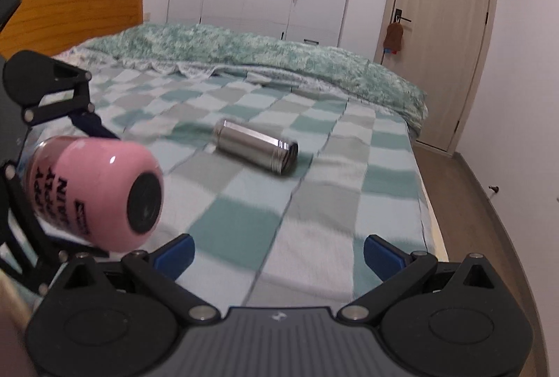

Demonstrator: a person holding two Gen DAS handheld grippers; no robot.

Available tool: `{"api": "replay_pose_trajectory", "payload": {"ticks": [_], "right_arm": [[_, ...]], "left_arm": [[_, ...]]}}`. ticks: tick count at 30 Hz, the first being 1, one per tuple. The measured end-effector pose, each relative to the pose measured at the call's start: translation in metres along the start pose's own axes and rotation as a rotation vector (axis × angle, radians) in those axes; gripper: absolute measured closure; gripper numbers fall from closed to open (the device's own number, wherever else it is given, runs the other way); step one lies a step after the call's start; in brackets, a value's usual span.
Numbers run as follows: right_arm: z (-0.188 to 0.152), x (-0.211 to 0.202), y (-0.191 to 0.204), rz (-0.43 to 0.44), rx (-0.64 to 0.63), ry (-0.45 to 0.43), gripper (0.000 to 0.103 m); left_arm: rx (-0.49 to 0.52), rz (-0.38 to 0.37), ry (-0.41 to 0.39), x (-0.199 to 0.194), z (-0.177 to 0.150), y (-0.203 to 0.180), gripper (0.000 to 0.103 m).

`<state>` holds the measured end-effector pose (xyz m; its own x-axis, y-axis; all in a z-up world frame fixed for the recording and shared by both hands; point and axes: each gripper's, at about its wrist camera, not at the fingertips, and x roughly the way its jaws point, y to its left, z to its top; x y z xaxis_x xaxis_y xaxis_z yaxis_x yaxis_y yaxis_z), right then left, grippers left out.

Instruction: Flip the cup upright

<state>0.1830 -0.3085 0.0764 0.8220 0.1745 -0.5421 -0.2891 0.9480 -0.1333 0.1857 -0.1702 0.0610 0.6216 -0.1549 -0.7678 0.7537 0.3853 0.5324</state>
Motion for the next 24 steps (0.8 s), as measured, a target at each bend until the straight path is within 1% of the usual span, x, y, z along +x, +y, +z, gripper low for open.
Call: {"api": "replay_pose_trajectory", "payload": {"ticks": [2,6,7,9,11,16,17,18,19,21,24], "right_arm": [[-0.016,-0.012,0.001,0.001,0.001,0.02,0.0],[-0.044,-0.027,0.001,0.004,0.003,0.059,0.0],[-0.049,-0.028,0.002,0.005,0.003,0.065,0.0],[-0.058,-0.032,0.003,0.007,-0.001,0.072,0.0],[-0.064,-0.032,0.005,0.013,-0.002,0.075,0.0],[-0.066,-0.036,0.011,0.02,-0.01,0.077,0.0],[-0.064,-0.037,0.013,0.021,-0.014,0.074,0.0],[-0.063,-0.039,0.014,0.019,-0.018,0.07,0.0],[-0.061,-0.041,0.015,0.018,-0.021,0.065,0.0],[-0.056,-0.046,0.017,0.019,-0.024,0.056,0.0],[-0.05,-0.054,0.024,0.02,-0.039,0.05,0.0]], "left_arm": [[0.007,-0.033,0.006,0.006,-0.005,-0.02,0.012],[0.031,-0.077,0.008,0.022,-0.015,-0.043,0.012],[0.034,-0.082,0.018,0.027,-0.017,-0.047,0.012],[0.038,-0.065,-0.007,0.03,-0.021,-0.051,0.011],[0.009,-0.065,-0.013,0.031,-0.022,-0.049,0.012],[0.011,-0.044,-0.017,0.027,-0.023,-0.052,0.009],[0.008,-0.038,-0.025,0.024,-0.023,-0.052,0.007],[0.003,-0.026,-0.042,0.02,-0.024,-0.051,0.0],[-0.009,-0.015,-0.058,0.015,-0.025,-0.049,0.0],[-0.039,-0.015,-0.066,0.006,-0.027,-0.043,0.0],[-0.071,0.007,-0.074,-0.008,-0.035,-0.037,0.0]]}}
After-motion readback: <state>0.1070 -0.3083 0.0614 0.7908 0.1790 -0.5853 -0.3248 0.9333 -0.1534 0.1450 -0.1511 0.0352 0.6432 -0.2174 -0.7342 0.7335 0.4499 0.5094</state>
